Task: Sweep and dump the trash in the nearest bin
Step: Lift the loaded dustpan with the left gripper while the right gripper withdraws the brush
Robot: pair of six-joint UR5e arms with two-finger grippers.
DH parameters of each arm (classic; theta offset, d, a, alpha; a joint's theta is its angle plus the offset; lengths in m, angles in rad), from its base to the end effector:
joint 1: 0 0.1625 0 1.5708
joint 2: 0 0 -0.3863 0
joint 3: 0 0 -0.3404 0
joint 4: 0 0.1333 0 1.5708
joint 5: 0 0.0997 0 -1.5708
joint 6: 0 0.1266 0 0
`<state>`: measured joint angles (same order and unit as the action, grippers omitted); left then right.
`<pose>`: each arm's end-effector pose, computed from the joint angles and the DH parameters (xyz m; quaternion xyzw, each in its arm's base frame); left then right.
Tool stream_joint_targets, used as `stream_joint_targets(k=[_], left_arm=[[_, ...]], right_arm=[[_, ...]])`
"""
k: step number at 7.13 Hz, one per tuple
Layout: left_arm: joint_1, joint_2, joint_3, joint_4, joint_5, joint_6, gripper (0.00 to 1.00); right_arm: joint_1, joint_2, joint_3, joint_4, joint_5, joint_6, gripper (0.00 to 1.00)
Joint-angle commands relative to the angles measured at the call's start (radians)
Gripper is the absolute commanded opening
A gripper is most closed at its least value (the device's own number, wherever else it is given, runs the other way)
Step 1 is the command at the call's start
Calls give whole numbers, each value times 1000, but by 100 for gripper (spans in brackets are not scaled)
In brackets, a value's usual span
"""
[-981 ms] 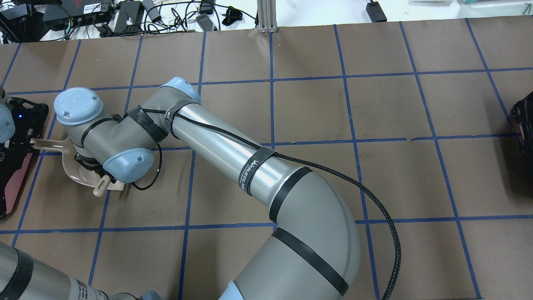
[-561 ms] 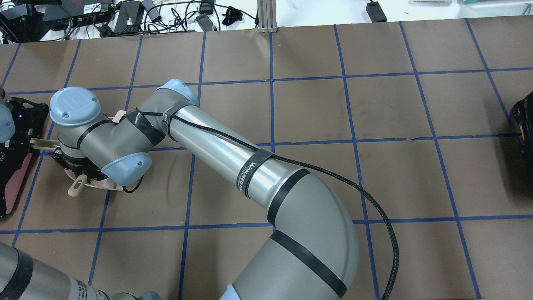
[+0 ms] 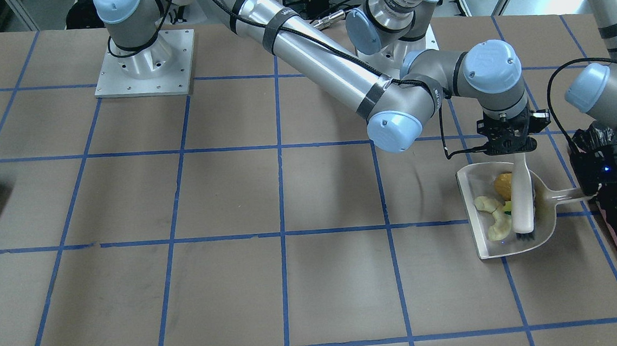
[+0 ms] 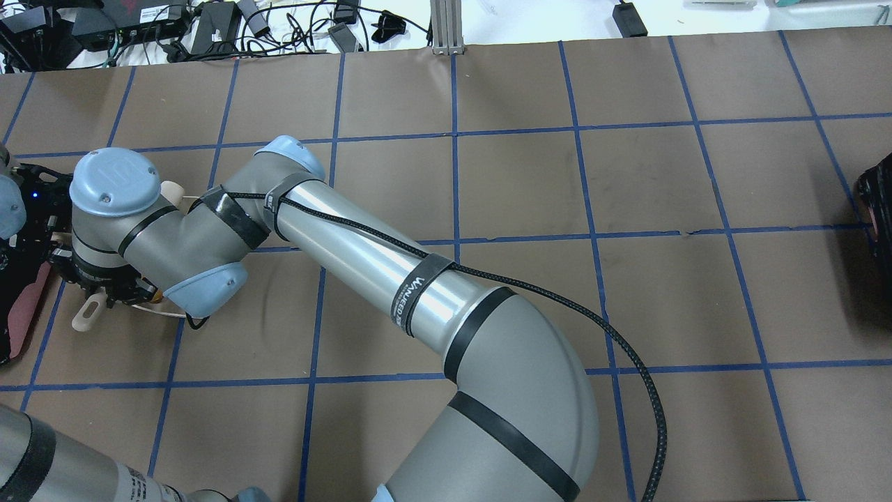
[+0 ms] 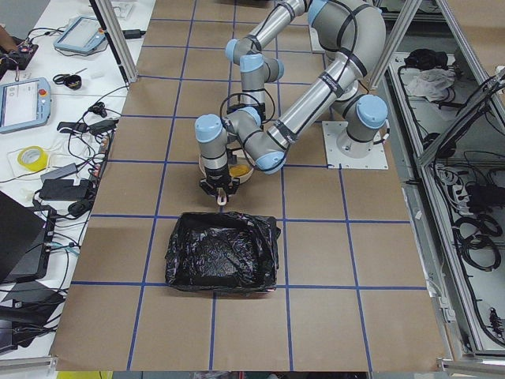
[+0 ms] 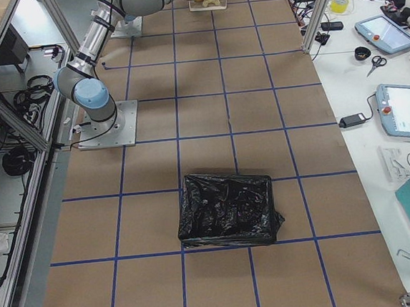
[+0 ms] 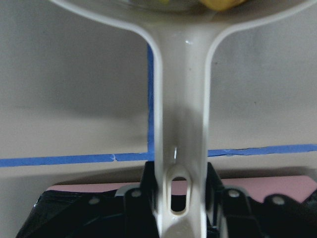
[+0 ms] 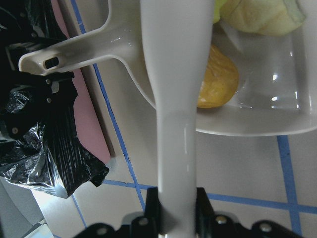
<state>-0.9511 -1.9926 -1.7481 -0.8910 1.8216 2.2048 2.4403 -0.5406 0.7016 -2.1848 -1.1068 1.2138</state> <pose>0.2356 -0.5057 0.2088 0.7024 0.6995 0.1171 0.0592 0.7387 -0.3752 0.2486 0.1116 0.9432 0.0831 0.3018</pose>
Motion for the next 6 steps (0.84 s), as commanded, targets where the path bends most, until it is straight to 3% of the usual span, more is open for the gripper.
stream_joint_targets(k=[1, 3, 4, 6], left_arm=[[0, -2, 2, -3, -5, -1, 0], [2, 26, 15, -91, -104, -34, 0], [3, 37, 16, -115, -110, -66, 0], [33, 52, 57, -176, -148, -88, 0]], right_arm=[[-24, -94, 12, 153, -31, -55, 0], [-73, -241, 13, 407, -80, -124, 0], [-95, -292, 15, 510, -150, -172, 0], [-156, -335, 21, 670, -217, -277, 0]])
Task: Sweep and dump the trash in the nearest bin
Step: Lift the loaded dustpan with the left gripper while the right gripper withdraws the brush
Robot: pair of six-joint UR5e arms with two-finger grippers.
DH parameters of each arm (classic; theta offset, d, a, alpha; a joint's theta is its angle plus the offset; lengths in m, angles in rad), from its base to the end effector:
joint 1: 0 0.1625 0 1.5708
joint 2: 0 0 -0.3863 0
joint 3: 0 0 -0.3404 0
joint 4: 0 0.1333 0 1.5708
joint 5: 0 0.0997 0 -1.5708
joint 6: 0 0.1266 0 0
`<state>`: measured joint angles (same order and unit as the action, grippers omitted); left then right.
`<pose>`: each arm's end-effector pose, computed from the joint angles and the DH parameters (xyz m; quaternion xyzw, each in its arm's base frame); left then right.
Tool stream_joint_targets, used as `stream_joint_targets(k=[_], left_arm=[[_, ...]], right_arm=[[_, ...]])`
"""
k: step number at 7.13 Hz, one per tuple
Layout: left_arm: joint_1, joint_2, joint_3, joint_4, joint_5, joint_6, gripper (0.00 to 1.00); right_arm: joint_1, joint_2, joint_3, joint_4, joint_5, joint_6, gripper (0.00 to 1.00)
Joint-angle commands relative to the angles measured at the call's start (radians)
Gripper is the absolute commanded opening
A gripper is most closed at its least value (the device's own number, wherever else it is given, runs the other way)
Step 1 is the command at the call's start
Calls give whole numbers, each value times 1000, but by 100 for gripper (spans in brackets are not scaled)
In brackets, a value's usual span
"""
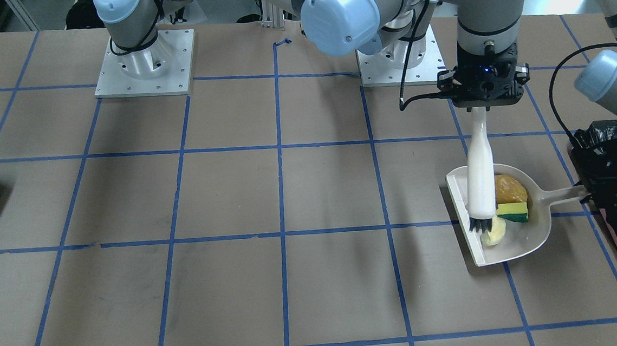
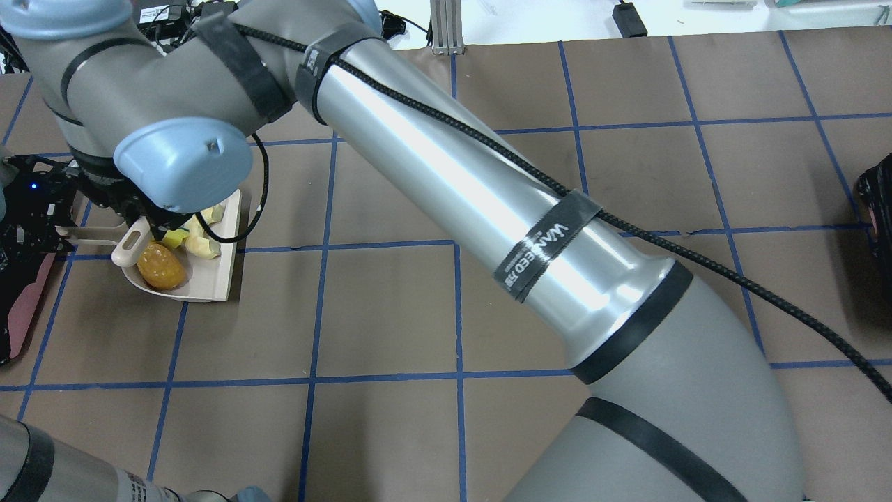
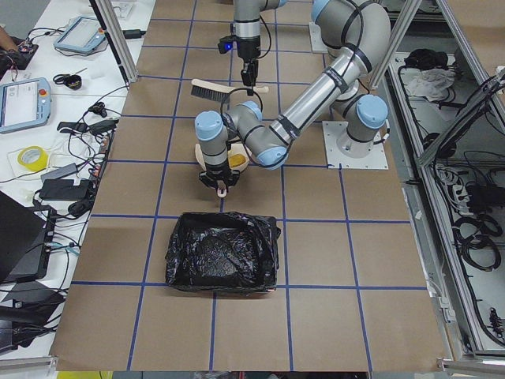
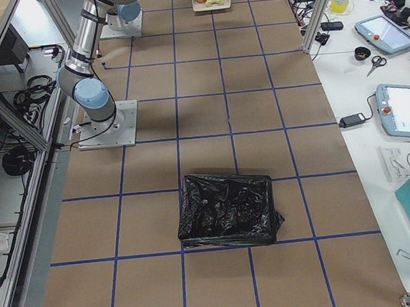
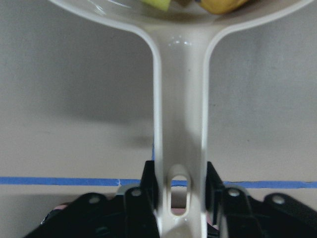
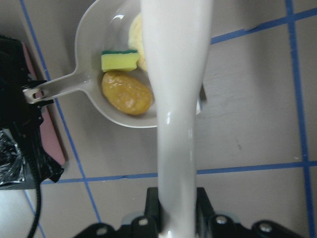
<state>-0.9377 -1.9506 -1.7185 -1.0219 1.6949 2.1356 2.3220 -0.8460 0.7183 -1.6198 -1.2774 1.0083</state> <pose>0.2245 -0.5047 0.2265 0.6807 0.7298 0.0590 0.0220 0.6109 -0.4053 0.3933 0.1135 0.9789 0.0566 0.1601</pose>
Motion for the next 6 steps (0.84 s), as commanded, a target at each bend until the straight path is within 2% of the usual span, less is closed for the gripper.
stream_joint_targets(k=[1, 2, 3, 5, 6], left_arm=[[29, 18, 75, -93, -40, -28, 0], [31, 27, 107, -112, -38, -32, 0], [37, 45, 129, -113, -38, -45, 0], [98, 47, 236, -148, -24, -85, 0], [132, 26, 319, -194, -18, -88, 0]], right_arm=[[-76, -57, 44, 159, -97, -141, 0], [-125, -120, 138, 184, -182, -228, 0], [-183, -213, 253, 204, -207, -320, 0], [-266, -446, 591, 227, -265, -453, 0], [-283, -535, 756, 187, -290, -476, 0]])
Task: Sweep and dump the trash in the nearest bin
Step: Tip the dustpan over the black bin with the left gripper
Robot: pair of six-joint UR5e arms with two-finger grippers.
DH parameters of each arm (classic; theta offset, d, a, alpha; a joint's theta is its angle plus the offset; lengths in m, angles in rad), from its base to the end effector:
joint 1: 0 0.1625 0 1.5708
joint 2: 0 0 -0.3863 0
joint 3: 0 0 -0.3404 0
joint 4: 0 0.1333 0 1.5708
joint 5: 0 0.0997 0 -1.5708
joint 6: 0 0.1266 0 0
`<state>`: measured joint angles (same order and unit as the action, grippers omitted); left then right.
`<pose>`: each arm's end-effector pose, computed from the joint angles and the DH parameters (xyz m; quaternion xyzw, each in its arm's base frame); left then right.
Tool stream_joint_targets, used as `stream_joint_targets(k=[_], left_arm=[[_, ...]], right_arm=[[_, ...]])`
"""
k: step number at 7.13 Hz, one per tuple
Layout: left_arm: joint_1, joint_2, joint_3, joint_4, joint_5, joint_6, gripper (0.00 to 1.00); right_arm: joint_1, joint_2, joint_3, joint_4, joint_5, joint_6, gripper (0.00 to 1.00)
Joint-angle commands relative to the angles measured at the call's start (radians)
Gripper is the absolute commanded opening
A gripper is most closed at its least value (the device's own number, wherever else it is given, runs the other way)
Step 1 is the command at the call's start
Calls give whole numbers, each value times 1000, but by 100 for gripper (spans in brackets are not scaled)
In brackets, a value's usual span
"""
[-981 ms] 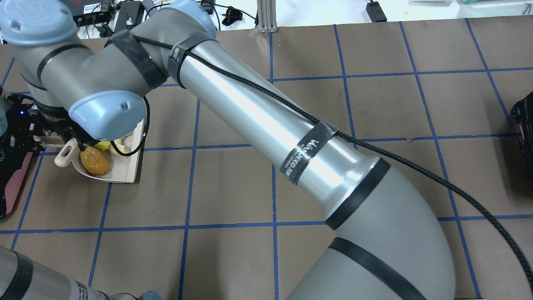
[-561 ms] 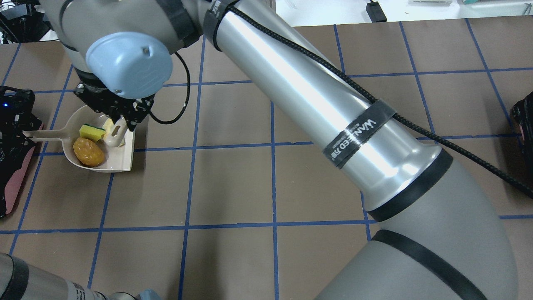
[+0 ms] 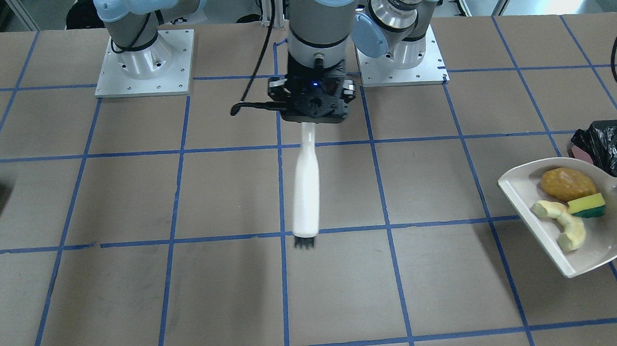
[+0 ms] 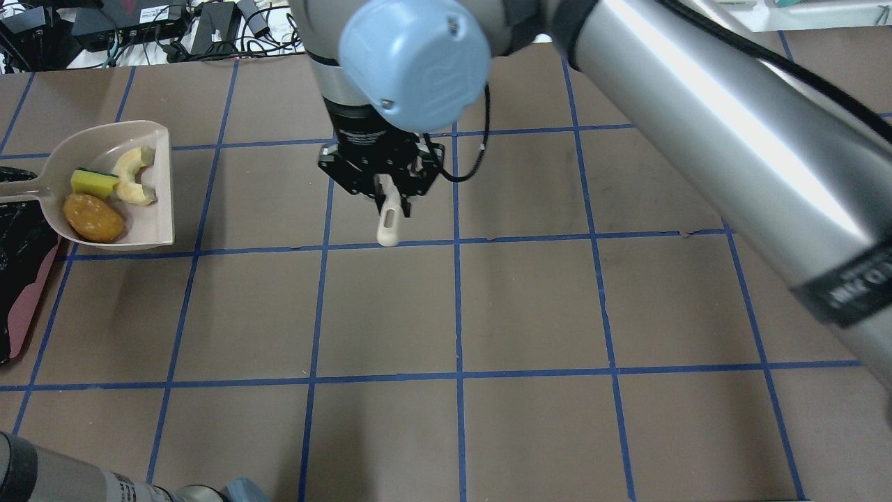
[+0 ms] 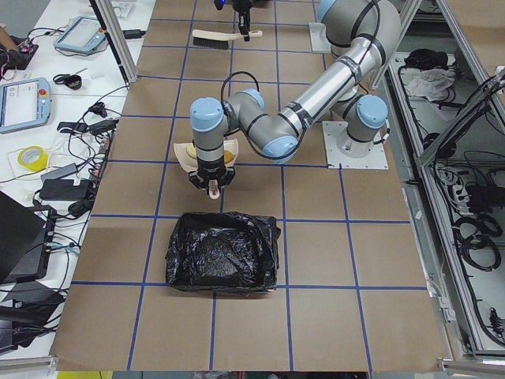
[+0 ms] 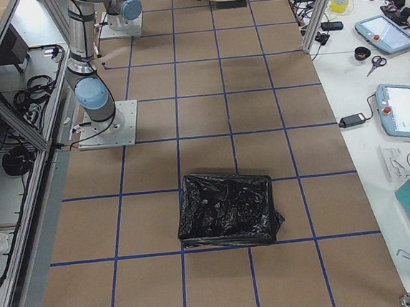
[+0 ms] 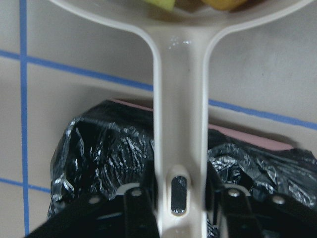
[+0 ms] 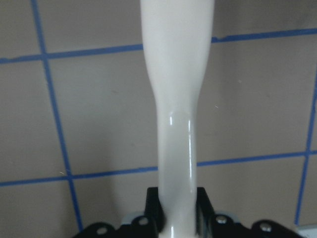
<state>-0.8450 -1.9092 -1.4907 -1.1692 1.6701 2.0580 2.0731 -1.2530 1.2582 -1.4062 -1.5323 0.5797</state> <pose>0.2907 -0.5095 0.3295 0.6128 0.7854 0.0360 0.0792 0.3801 -0.4050 0.3862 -0.0402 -0.9954 -0.0826 0.0272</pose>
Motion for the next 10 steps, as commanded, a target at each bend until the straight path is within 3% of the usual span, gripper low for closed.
stream_joint_targets(k=[1, 2, 3, 6, 8, 10], left_arm=[[79, -42, 169, -88, 66, -10, 0], [120, -59, 220, -107, 68, -7, 0], [185, -80, 262, -107, 63, 2, 0], [282, -180, 392, -95, 68, 5, 0], [285, -223, 414, 9, 71, 43, 0], [285, -244, 370, 214, 71, 80, 0]], right_arm=[[-34, -187, 362, -98, -107, -69, 0], [-41, -216, 479, -194, -135, -87, 0], [-47, -221, 536, -256, -140, -102, 0], [-9, -223, 597, -284, -97, -55, 0], [39, -195, 714, -457, -85, -60, 0], [60, -189, 744, -508, -82, -58, 0]])
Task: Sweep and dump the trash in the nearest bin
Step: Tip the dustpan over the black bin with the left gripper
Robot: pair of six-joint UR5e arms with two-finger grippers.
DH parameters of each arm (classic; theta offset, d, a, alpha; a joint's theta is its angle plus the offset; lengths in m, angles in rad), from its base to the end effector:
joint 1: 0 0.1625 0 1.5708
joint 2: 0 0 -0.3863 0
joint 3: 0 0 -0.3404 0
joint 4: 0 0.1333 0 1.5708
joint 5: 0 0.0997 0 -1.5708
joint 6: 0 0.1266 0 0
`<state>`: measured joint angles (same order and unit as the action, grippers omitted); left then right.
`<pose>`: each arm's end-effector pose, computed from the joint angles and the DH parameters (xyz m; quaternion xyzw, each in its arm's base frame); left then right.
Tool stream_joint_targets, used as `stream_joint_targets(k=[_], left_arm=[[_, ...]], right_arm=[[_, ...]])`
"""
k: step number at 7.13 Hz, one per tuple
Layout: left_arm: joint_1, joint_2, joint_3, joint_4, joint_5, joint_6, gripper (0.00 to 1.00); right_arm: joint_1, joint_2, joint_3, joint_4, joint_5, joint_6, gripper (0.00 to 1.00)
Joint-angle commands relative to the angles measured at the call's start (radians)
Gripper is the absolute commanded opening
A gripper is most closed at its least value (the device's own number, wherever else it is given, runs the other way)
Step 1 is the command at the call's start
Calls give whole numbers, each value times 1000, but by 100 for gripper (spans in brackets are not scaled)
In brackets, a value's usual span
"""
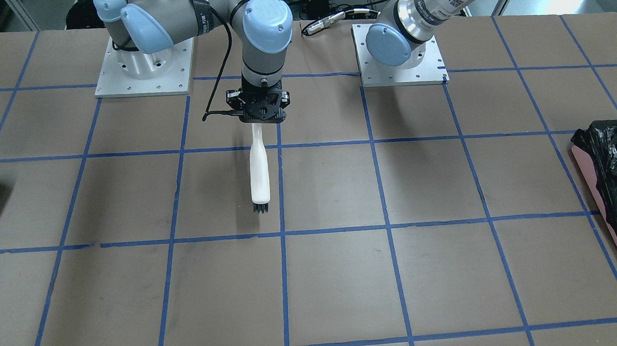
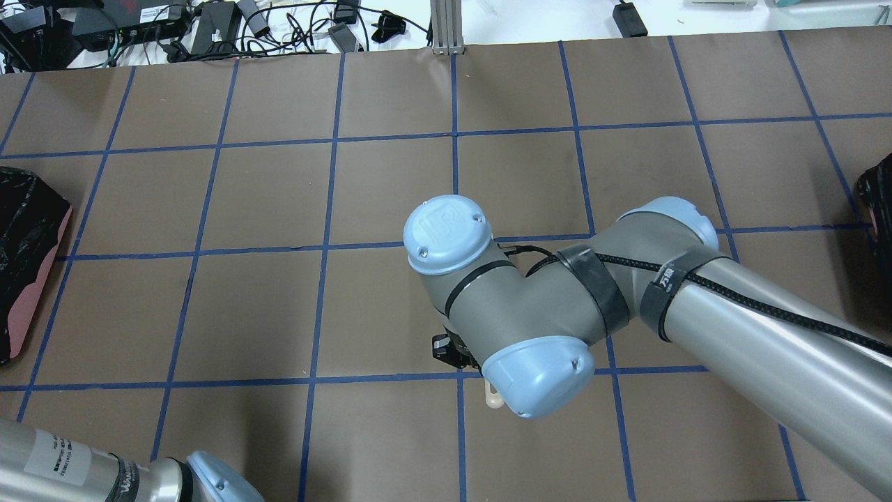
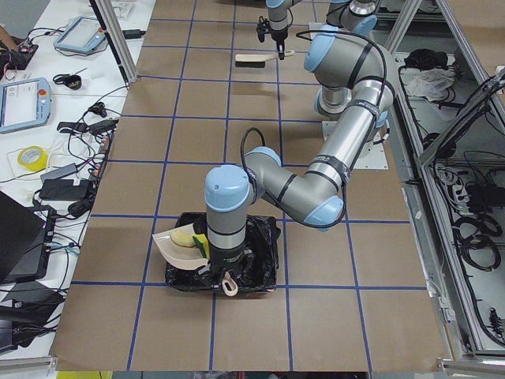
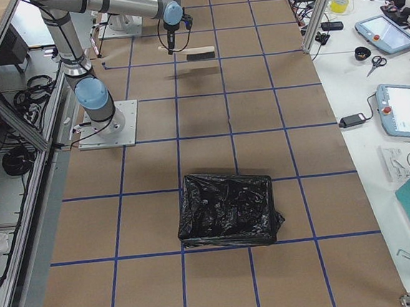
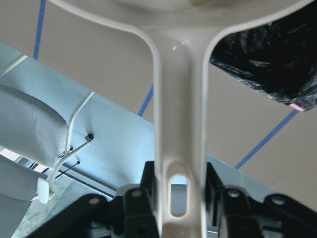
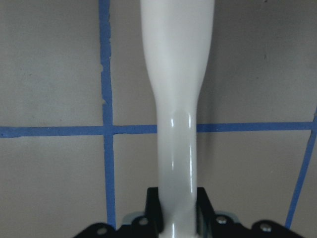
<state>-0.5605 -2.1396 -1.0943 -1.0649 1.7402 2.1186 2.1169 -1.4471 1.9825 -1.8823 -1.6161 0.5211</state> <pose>0.5236 -0.4608 0.3824 0.4984 0.8384 0.0815 0.2051 0.3217 -0.2837 0.2267 0.0149 -0.9934 -0.0847 0.0762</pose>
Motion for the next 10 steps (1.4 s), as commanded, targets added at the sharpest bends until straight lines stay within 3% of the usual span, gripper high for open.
stream_joint_targets(k=[1, 3, 4, 6, 9, 10], left_arm=[[-2, 6, -76, 153, 4, 79, 0], [-7, 24, -207, 518, 68, 339, 0], [-7, 23, -216, 578, 67, 392, 0], [-34, 49, -214, 589, 71, 458, 0], [-84, 101, -194, 577, 71, 491, 0], [-123, 139, -191, 498, 79, 477, 0]], right_arm=[[55, 22, 19, -81, 30, 22, 0], [89, 39, 22, -90, 32, 46, 0], [90, 39, 32, -90, 32, 45, 0], [90, 40, 87, -138, 30, 45, 0], [103, 39, 85, -152, 30, 80, 0], [103, 43, 87, -152, 32, 80, 1]])
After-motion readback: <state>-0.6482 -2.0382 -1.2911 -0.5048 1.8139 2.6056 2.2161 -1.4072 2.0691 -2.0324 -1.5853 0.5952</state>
